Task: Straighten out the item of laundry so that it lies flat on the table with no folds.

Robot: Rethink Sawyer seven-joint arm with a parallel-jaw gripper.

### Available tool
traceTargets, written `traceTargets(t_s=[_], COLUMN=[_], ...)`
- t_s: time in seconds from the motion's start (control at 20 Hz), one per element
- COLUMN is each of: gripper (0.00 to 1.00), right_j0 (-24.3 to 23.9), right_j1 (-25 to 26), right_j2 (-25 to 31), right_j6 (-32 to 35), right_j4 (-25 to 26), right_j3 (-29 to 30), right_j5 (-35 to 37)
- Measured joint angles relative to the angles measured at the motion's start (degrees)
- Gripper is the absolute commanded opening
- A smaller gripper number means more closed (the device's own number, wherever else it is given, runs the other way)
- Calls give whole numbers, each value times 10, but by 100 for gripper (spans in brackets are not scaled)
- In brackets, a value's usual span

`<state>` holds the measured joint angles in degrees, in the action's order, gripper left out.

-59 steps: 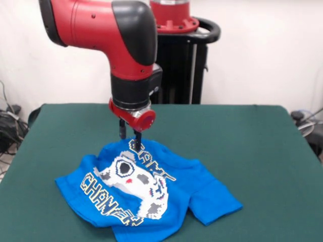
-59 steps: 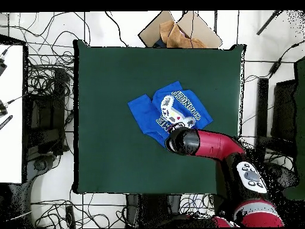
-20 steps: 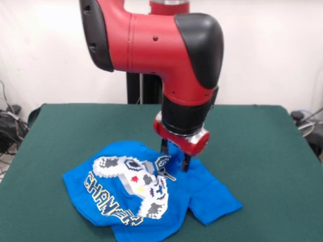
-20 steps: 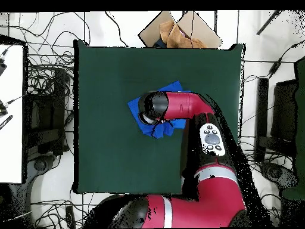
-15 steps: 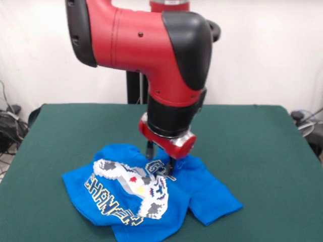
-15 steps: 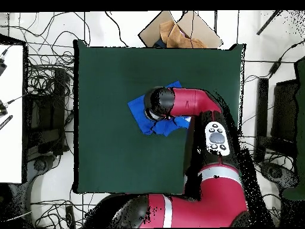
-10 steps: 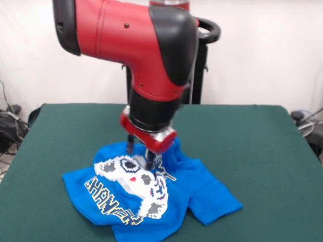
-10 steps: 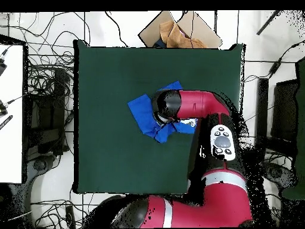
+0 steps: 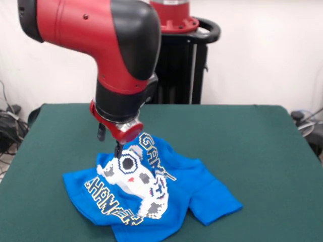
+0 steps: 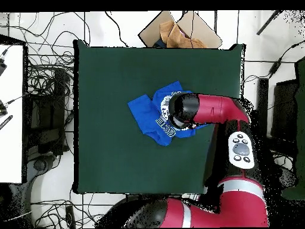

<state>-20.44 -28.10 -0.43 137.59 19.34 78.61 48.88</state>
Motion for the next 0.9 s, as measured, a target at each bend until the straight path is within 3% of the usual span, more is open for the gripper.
traceTargets(t_s=[0.4, 0.9], gripper=[100, 100], right_j0=[-37, -6], right_j1=[17, 22], right_j2=[22, 22], right_j6=[0, 0], right_j4=[-38, -38], right_j3=[0, -33], right_j5=[6, 1])
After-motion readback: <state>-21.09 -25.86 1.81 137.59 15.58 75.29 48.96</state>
